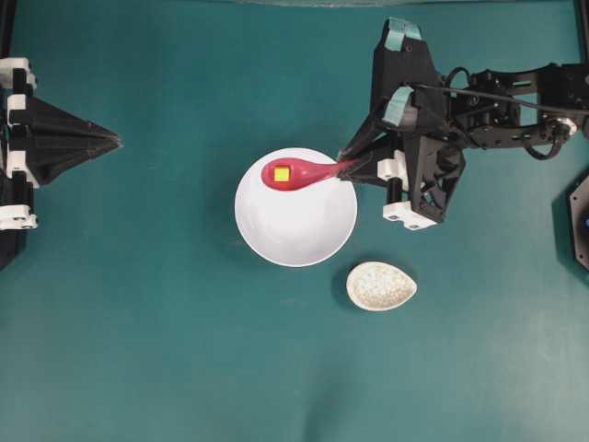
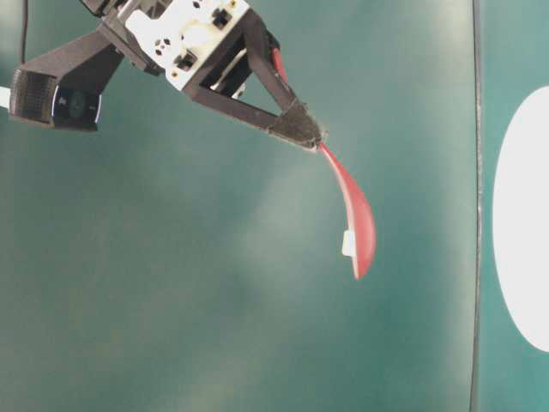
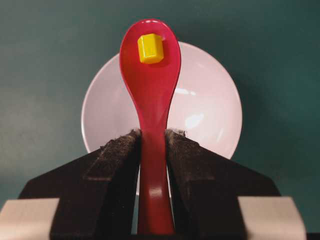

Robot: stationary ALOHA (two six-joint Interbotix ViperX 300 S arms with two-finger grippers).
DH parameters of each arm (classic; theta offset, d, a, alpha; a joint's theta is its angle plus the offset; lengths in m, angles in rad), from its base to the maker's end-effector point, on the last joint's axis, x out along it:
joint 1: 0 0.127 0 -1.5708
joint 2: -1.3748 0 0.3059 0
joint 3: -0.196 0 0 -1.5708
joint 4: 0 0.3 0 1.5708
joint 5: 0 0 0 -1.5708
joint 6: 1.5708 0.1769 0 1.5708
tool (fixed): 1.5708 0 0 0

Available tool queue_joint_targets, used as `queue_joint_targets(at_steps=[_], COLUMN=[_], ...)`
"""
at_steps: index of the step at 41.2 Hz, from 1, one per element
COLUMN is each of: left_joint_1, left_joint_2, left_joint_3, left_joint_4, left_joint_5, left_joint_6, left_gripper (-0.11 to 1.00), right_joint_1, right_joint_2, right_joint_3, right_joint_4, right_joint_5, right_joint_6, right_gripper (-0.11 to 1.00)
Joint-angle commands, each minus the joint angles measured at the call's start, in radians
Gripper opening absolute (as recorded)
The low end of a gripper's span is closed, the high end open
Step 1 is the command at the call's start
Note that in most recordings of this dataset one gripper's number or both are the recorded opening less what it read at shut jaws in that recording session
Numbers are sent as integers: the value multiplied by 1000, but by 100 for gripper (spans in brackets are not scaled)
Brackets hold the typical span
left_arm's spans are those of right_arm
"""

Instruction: Scoop the yellow hexagonal prism block from the bowl with a spoon using the right arm.

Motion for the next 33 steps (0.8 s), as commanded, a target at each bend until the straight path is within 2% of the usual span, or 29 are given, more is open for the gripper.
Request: queue_joint_targets(at_steps=[1,33], left_joint_1=[2,3], left_joint_2=[5,5], left_joint_3=[-28,-28], left_joint_4=[2,2], left_joint_5=[-12,-9], left_joint_6=[0,-2], left_gripper=[5,5], right_joint_1=[2,0], right_joint_2=[-25,-25], right_joint_3=[-17,-17], right_joint_4=[-2,-2], right_joint_5=[0,8], right_joint_6=[-2,-3], right_gripper=[24,24])
